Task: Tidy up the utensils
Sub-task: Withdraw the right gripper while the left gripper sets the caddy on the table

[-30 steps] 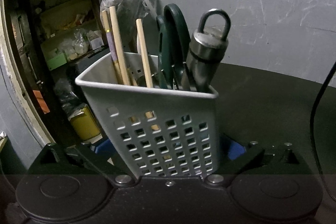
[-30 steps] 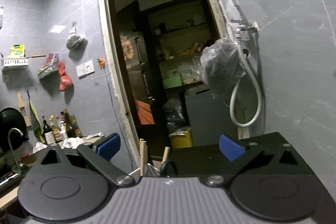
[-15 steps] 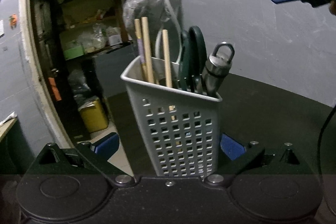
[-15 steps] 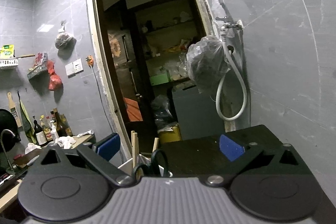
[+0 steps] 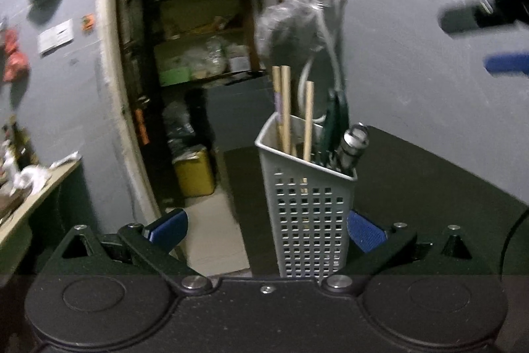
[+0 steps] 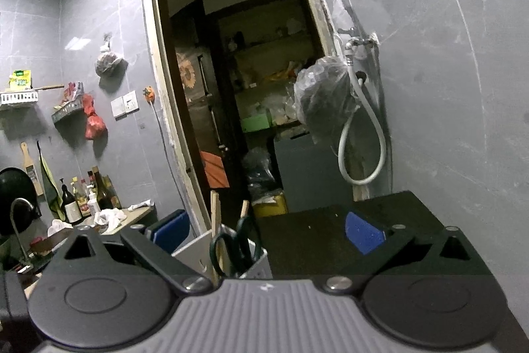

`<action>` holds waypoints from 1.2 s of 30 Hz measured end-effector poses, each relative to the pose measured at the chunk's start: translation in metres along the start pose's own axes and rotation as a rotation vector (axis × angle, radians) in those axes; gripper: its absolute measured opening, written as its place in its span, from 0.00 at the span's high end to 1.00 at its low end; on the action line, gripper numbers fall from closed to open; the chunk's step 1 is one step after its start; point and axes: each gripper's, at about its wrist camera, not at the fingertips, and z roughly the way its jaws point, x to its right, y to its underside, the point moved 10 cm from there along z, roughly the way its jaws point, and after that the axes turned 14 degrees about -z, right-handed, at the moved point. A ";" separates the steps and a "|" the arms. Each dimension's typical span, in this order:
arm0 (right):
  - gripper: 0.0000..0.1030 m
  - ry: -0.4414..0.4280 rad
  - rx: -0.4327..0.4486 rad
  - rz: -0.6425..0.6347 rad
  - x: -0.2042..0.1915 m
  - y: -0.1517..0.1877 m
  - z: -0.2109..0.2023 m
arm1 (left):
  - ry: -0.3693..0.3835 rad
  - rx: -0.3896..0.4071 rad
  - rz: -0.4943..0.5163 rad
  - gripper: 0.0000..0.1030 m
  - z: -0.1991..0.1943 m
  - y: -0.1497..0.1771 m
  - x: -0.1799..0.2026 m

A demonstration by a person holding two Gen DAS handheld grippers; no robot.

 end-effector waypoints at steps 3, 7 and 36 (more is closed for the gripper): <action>0.00 0.001 -0.022 0.005 0.001 0.008 -0.009 | -0.026 0.003 -0.055 0.01 -0.015 -0.004 -0.005; 0.00 0.007 -0.053 0.018 0.005 0.018 -0.020 | -0.065 0.006 -0.097 0.01 -0.036 -0.001 -0.009; 0.00 0.083 -0.225 0.091 -0.005 0.064 -0.047 | -0.179 -0.048 -0.146 0.01 -0.102 0.001 -0.045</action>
